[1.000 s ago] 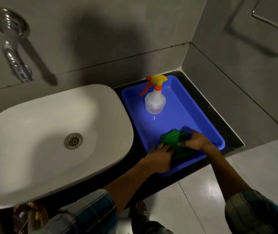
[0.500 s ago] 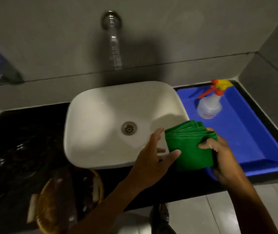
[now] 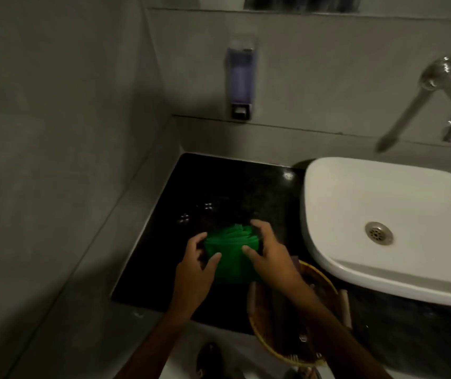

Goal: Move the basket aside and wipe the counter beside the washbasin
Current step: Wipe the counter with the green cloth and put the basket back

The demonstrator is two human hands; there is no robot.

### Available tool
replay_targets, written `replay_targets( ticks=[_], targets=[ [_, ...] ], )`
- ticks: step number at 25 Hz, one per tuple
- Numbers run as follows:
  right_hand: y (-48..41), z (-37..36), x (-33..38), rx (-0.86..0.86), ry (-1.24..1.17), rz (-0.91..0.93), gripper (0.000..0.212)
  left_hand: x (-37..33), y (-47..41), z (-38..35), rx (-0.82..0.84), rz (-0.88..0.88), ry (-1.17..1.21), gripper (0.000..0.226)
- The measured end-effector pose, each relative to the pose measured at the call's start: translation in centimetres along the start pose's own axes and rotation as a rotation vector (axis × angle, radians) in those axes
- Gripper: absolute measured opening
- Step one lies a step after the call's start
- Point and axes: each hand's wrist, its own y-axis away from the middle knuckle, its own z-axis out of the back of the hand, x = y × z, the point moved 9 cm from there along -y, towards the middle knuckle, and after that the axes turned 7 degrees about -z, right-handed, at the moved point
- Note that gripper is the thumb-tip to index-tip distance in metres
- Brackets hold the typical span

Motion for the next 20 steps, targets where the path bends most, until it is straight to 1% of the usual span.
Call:
replay_targets(
  ticks=[2,3,5,6,8,9,10,11,15,17,19,20],
  targets=[
    [-2.8,-5.2,1.8,0.11,0.179,0.053,0.048,3.0,-1.6,2.7,0.019,0.05,-0.105,0.053],
    [-4.0,-7.4,1.6,0.129,0.32,0.034,0.051,4.3,-2.4,3.5,0.048,0.056,-0.177,0.056],
    [-5.2,-11.8,0.5,0.131,0.637,-0.046,0.065,6.9,-3.2,6.0,0.067,0.01,-0.448,0.061],
    [-4.9,-14.5,0.0,0.162,0.701,-0.055,0.069,8.2,-3.1,7.4,0.053,-0.014,-0.595,0.067],
    [-3.9,-19.2,-1.4,0.225,0.754,-0.036,0.072,11.0,-1.7,8.9,0.058,-0.094,-0.786,0.079],
    [-3.9,-20.2,-2.4,0.207,0.805,-0.016,0.072,12.4,-0.8,9.0,0.073,-0.125,-0.843,0.077],
    [-4.4,-20.0,-3.2,0.157,0.856,-0.008,0.071,13.5,0.0,8.9,0.097,-0.132,-0.876,0.072],
    [-5.5,-18.7,-3.9,0.097,0.88,-0.038,0.071,14.4,0.6,8.7,0.121,-0.125,-0.891,0.067],
    [-11.4,-9.3,-5.8,-0.185,0.794,-0.356,0.07,15.8,0.4,8.5,0.127,-0.134,-0.935,0.061],
    [-13.6,-5.8,-6.0,-0.214,0.769,-0.446,0.071,16.1,0.5,8.4,0.132,-0.142,-0.946,0.061],
    [-15.2,-3.9,-6.3,-0.179,0.735,-0.499,0.074,16.3,0.5,8.6,0.116,-0.151,-0.946,0.06],
    [-15.6,-3.5,-6.6,-0.182,0.696,-0.555,0.074,16.2,0.6,8.5,0.105,-0.159,-0.956,0.06]
  ],
)
